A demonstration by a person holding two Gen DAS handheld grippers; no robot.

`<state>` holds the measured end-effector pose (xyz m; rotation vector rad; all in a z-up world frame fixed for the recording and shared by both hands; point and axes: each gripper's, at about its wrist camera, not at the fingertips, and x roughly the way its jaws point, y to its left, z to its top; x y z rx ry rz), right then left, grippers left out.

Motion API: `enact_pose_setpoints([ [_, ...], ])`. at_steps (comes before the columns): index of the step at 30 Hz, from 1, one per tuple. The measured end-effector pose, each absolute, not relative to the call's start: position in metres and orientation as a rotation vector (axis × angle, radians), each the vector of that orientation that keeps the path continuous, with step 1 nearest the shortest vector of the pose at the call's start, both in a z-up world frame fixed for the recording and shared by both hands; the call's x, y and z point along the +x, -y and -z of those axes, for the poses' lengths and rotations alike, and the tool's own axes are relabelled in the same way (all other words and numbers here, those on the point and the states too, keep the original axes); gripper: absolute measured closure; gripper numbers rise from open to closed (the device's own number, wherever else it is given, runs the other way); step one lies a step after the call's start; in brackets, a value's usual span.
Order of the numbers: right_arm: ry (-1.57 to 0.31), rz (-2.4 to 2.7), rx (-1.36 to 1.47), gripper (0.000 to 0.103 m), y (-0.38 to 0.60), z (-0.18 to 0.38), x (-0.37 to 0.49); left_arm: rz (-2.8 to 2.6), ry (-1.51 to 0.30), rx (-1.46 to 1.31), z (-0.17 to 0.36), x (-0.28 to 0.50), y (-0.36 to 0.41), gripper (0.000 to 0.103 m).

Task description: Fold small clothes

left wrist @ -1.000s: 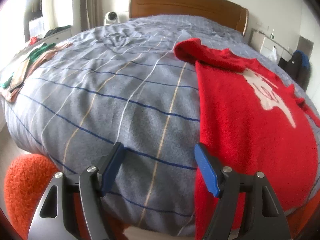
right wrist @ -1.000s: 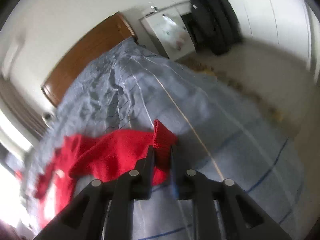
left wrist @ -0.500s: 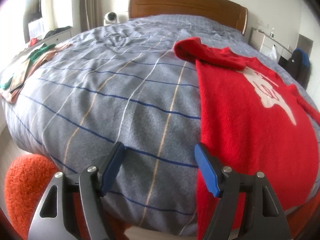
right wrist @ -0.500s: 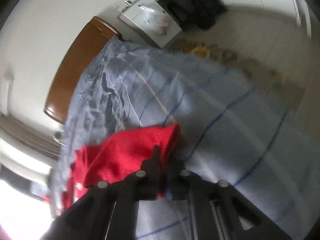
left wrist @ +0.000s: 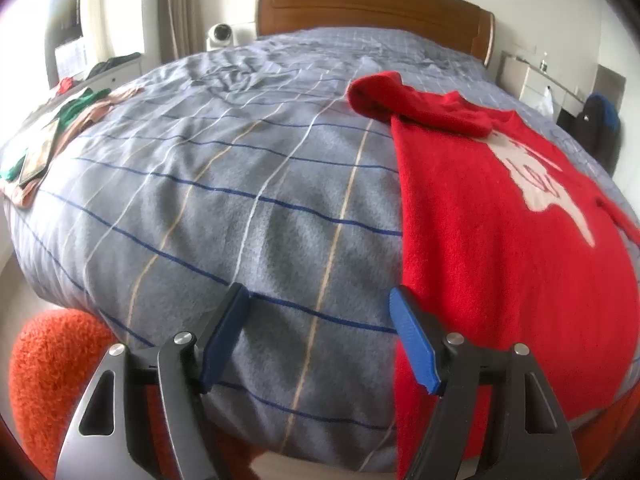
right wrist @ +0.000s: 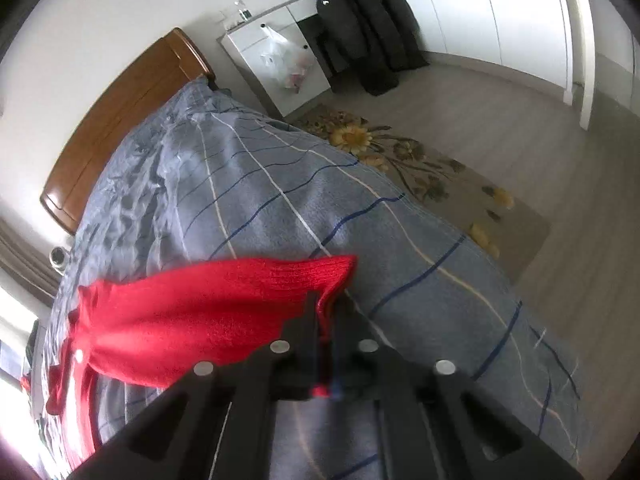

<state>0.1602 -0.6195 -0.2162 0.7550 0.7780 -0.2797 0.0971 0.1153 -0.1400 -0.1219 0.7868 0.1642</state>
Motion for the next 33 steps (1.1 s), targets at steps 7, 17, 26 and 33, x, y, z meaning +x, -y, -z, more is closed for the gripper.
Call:
enact_pose_setpoints([
  [7,-0.714,0.300,0.680,0.082,0.614,0.176,0.134,-0.182,-0.787,-0.113,0.141,0.099,-0.113,0.018],
  [17,-0.773,0.199,0.617,0.057,0.569,0.195,0.160,-0.191,-0.802,-0.116,0.144,0.096,-0.114,0.006],
  [26,-0.712,0.282,0.683,0.063,0.566,0.182,0.133,-0.213,-0.819,-0.105,0.148,0.099,-0.113,0.001],
  [33,-0.571,0.231,0.579,0.034,0.501,0.136,0.095,-0.225,-0.827,-0.090,0.152,0.100,-0.110,0.000],
])
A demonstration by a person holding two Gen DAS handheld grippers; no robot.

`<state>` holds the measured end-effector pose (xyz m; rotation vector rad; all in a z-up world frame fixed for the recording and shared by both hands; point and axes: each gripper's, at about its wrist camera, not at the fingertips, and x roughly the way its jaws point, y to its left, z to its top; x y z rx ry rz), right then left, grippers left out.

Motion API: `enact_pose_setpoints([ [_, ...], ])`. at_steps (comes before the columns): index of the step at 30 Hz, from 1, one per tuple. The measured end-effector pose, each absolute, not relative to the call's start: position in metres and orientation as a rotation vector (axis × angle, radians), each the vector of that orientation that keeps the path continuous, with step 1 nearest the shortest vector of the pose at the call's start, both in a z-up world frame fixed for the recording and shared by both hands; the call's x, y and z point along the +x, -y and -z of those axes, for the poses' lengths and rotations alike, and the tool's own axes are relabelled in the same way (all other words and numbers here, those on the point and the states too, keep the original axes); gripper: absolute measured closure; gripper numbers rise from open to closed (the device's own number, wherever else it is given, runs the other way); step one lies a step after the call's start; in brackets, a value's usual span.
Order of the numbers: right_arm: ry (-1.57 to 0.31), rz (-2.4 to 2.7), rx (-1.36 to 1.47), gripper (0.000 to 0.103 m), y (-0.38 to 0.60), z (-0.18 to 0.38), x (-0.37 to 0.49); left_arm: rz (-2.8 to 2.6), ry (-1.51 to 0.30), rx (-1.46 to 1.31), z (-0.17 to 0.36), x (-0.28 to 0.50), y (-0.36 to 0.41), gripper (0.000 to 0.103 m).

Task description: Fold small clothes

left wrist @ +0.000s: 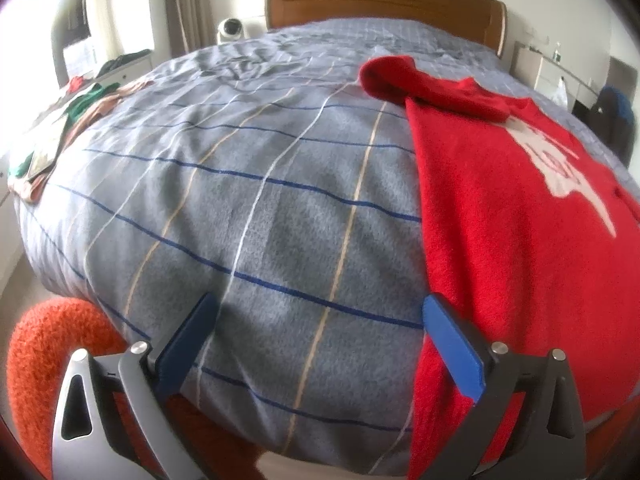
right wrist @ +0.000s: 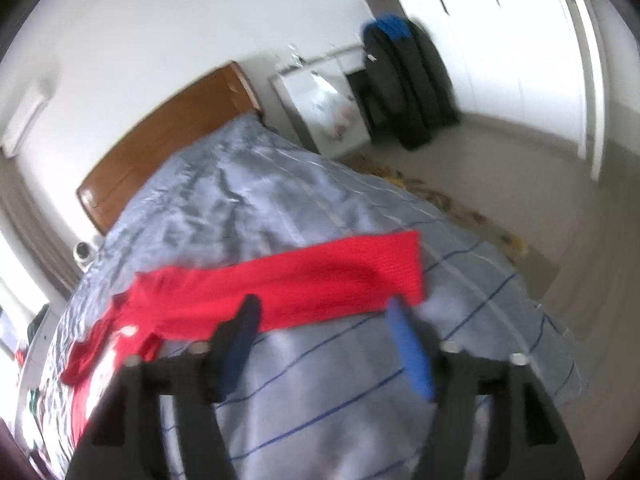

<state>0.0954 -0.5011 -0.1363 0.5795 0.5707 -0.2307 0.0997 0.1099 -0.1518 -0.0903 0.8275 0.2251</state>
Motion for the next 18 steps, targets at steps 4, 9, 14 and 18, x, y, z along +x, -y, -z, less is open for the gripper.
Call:
enact_pose_setpoints([
  [4,-0.554,0.178,0.516,0.034,0.465,0.132,0.083,-0.192,-0.841,-0.109,0.154,0.102,-0.115,0.000],
  [9,-0.538,0.182,0.450,0.034,0.435,0.145,0.069,-0.158,-0.885,-0.102,0.136,0.093,-0.118,0.001],
  [14,-0.543,0.141,0.443,0.034,0.422,0.156,0.061,0.114,-0.779,-0.079,0.050,0.104,-0.111,0.001],
  [18,-0.549,0.121,0.505,0.031,0.431,0.164,0.064,0.318,-0.736,0.066,-0.014,0.167,-0.080,0.001],
])
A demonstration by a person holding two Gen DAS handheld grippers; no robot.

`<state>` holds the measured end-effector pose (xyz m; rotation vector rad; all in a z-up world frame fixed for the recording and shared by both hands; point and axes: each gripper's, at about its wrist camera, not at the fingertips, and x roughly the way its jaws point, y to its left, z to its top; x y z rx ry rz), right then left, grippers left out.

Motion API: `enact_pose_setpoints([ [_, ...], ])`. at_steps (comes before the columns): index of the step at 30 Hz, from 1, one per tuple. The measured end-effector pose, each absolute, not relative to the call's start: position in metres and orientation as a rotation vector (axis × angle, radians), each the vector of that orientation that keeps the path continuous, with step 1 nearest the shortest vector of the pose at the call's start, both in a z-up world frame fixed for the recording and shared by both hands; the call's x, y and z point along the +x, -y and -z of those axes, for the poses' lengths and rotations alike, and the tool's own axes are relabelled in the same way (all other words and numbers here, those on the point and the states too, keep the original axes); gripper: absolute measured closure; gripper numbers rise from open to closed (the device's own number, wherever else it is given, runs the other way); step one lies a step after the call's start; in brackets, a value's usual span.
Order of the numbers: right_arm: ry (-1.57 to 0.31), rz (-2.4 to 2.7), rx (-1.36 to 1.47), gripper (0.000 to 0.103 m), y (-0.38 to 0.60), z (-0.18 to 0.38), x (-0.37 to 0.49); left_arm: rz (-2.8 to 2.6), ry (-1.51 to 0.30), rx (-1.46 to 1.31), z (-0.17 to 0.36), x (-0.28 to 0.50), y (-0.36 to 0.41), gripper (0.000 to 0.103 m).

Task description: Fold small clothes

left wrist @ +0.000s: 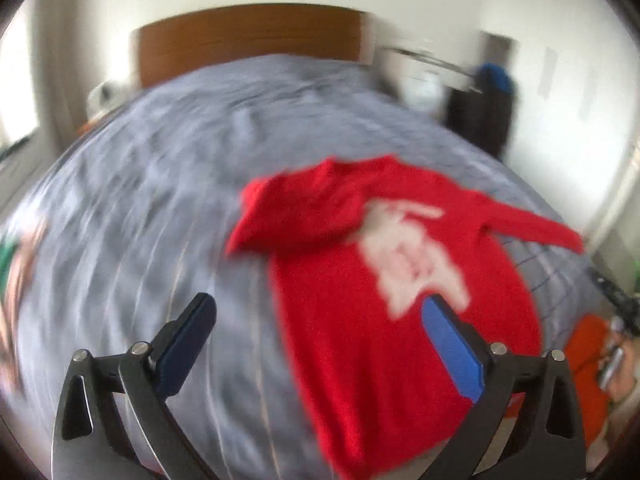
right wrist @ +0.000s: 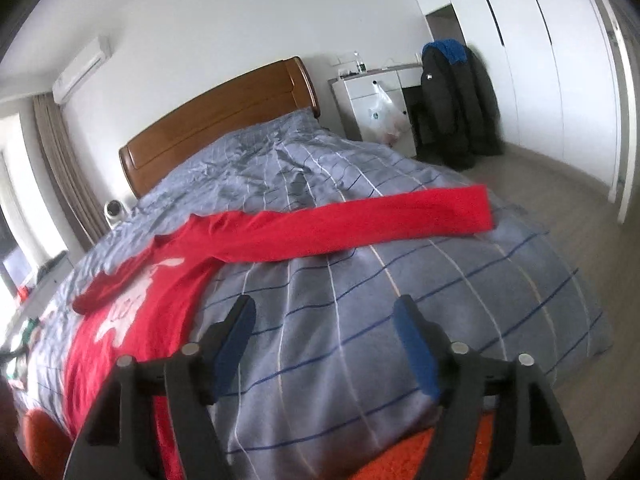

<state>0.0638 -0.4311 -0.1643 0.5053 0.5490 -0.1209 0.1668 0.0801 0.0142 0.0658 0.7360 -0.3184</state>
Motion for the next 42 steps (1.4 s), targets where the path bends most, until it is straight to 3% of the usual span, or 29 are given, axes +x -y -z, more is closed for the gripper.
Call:
enact_pose_setpoints([
  [3,-0.545,0.129,0.549,0.031,0.436,0.168,0.061,0.430,-0.770,0.150,-0.029,0.237,-0.047,0.001],
  [7,-0.516,0.128,0.531,0.031,0.432,0.164,0.052,0.421,-0.851,0.332,-0.006,0.335,0.008,0.002],
  [10,-0.520,0.127,0.514,0.031,0.430,0.163,0.052,0.362,-0.936,0.335,0.028,0.388,0.028,0.016],
  [12,-0.533,0.122,0.519,0.031,0.431,0.165,0.055,0.351,-1.017,0.284,0.054,0.411,0.028,0.025],
  [19,-0.562,0.103,0.551,0.031,0.436,0.172,0.061,0.298,-1.122,0.233,0.112,0.445,0.028,0.027],
  [21,-0.567,0.102,0.559,0.031,0.437,0.173,0.062,0.321,-1.120,0.198,0.116,0.445,0.028,0.055],
  [22,-0.569,0.102,0.561,0.031,0.437,0.174,0.063,0.356,-1.113,0.166,0.113,0.442,0.028,0.097],
  [27,-0.575,0.104,0.560,0.031,0.437,0.174,0.065,0.347,-0.930,0.079,0.054,0.408,-0.001,0.096],
  [34,-0.565,0.100,0.571,0.031,0.439,0.175,0.064,0.031,-0.723,-0.227,-0.023,0.331,-0.170,0.096],
  [37,-0.565,0.100,0.567,0.031,0.438,0.174,0.064,-0.128,-0.652,-0.278,-0.021,0.296,-0.237,0.095],
  [41,-0.567,0.103,0.555,0.031,0.437,0.174,0.065,-0.348,-0.699,-0.397,0.025,0.259,-0.311,0.093],
  [42,-0.569,0.103,0.551,0.031,0.436,0.174,0.065,-0.387,-0.717,-0.420,0.036,0.255,-0.323,0.082],
])
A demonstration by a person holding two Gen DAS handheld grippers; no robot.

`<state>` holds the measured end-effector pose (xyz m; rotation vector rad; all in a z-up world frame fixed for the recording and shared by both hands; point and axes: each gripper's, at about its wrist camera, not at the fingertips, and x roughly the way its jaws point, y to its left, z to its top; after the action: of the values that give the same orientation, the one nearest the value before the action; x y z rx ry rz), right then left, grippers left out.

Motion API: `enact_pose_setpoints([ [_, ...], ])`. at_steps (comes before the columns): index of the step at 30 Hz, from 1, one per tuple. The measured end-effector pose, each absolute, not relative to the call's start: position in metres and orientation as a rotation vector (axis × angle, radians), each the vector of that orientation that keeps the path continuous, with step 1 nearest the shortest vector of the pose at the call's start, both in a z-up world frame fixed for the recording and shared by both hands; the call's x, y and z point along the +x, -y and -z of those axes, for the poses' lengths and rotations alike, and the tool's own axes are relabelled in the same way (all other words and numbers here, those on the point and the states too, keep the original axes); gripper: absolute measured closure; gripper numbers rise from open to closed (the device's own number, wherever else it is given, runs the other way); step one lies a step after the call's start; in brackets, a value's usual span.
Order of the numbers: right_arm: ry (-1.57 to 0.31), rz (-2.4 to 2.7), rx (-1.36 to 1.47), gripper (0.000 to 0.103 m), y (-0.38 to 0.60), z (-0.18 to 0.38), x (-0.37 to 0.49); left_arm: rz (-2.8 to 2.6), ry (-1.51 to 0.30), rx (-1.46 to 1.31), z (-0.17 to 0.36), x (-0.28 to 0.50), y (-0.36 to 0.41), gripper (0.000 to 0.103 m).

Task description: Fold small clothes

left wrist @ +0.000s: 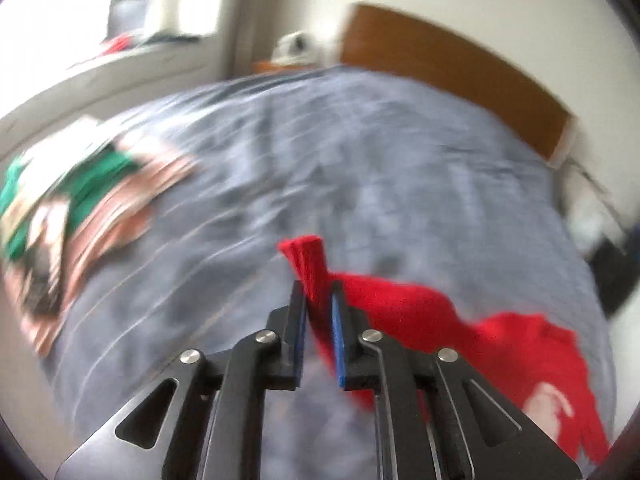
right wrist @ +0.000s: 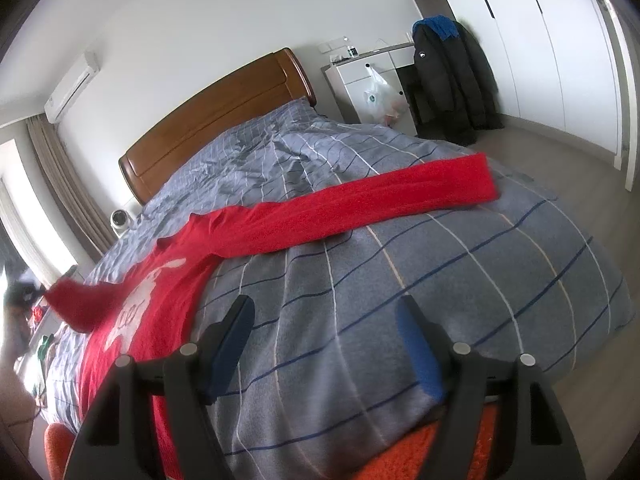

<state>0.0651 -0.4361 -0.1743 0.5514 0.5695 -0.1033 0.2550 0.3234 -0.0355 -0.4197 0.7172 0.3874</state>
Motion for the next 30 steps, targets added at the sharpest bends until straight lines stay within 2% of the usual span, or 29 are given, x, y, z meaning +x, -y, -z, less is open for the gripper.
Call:
enact_pose_setpoints([
  [2,-0.576,0.103,0.545,0.031,0.434,0.174,0.067,-0.458,-0.731,-0.469,0.061,0.242,-0.348,0.047],
  [3,-0.579,0.103,0.542,0.031,0.434,0.174,0.068,-0.485,-0.723,-0.480,0.068,0.238,-0.356,0.043],
  [6,-0.583,0.106,0.534,0.031,0.432,0.174,0.067,-0.497,-0.709,-0.532,0.085,0.223,-0.378,0.042],
  [9,-0.583,0.114,0.523,0.031,0.431,0.174,0.067,-0.440,-0.706,-0.571,0.093,0.217,-0.390,0.037],
  [11,-0.587,0.117,0.520,0.031,0.430,0.174,0.068,-0.408,-0.709,-0.572,0.097,0.221,-0.392,0.031],
  [15,-0.604,0.121,0.513,0.031,0.428,0.175,0.072,-0.339,-0.758,-0.553,0.113,0.244,-0.394,0.029],
  [16,-0.606,0.122,0.509,0.031,0.427,0.175,0.072,-0.330,-0.781,-0.546,0.119,0.252,-0.392,0.030],
  [18,-0.611,0.126,0.495,0.031,0.425,0.175,0.072,-0.315,-0.807,-0.538,0.131,0.264,-0.389,0.043],
  [19,-0.613,0.129,0.491,0.031,0.424,0.174,0.072,-0.290,-0.808,-0.525,0.133,0.268,-0.384,0.077],
  [20,-0.616,0.131,0.488,0.031,0.424,0.175,0.072,-0.266,-0.822,-0.489,0.134,0.272,-0.376,0.096],
  [23,-0.621,0.138,0.493,0.031,0.424,0.175,0.071,-0.379,-0.789,-0.356,0.121,0.265,-0.363,0.097],
  [26,-0.619,0.140,0.500,0.031,0.426,0.176,0.070,-0.489,-0.770,-0.358,0.114,0.246,-0.375,0.097],
  [30,-0.618,0.138,0.507,0.031,0.428,0.177,0.071,-0.529,-0.828,-0.308,0.126,0.240,-0.380,0.097],
])
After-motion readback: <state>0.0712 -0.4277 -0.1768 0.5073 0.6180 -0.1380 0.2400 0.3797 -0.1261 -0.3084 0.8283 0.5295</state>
